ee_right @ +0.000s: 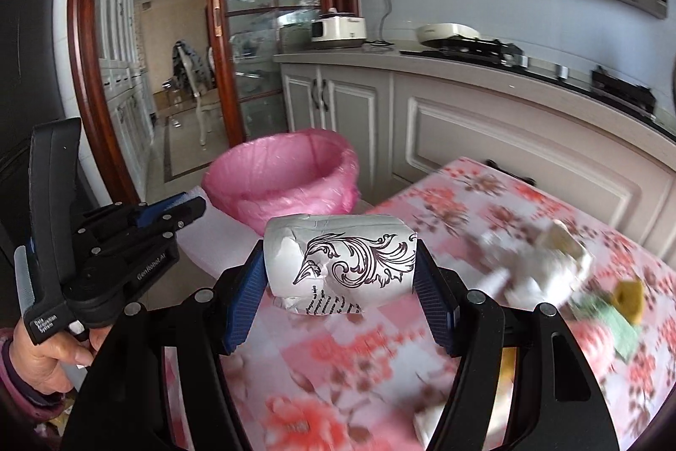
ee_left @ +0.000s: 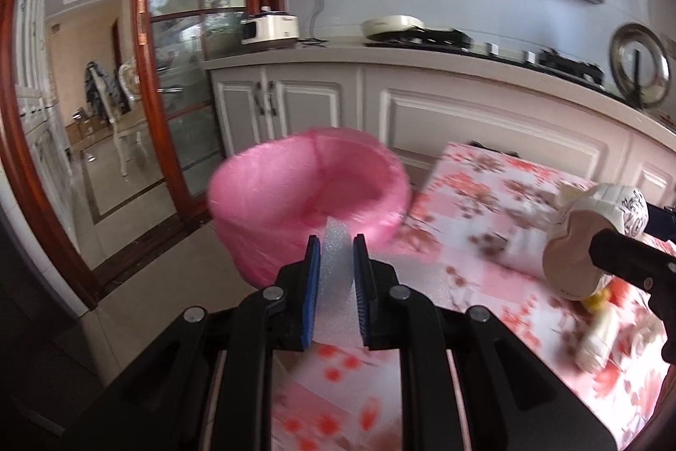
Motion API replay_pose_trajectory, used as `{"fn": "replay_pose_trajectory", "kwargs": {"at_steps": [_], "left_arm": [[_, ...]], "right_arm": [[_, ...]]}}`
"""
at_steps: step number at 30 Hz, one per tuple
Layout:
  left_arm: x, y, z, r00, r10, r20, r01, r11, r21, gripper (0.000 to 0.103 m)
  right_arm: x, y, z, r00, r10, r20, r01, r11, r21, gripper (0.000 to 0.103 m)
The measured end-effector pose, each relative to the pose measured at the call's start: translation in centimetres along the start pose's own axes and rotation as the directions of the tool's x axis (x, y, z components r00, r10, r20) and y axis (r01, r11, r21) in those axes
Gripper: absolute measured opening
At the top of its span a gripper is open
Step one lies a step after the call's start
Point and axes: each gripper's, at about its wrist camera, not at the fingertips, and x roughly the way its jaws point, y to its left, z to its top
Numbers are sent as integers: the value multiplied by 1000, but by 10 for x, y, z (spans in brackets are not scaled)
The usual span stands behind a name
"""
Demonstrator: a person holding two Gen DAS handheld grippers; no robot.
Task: Collect trash
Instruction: 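Carry the paper cup and foam strip over the pink bin with both tools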
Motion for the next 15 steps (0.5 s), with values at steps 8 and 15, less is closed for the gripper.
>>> {"fn": "replay_pose_trajectory", "kwargs": {"at_steps": [8,15], "left_arm": [[29,70,40,996,85,30,-83,994,-76,15],[64,95,73,992,110,54,-105,991,-85,16]], "right_arm": [[54,17,44,995,99,22,-98,994,-47,64],[106,23,81,987,157,30,-156,987,-33,64]]}}
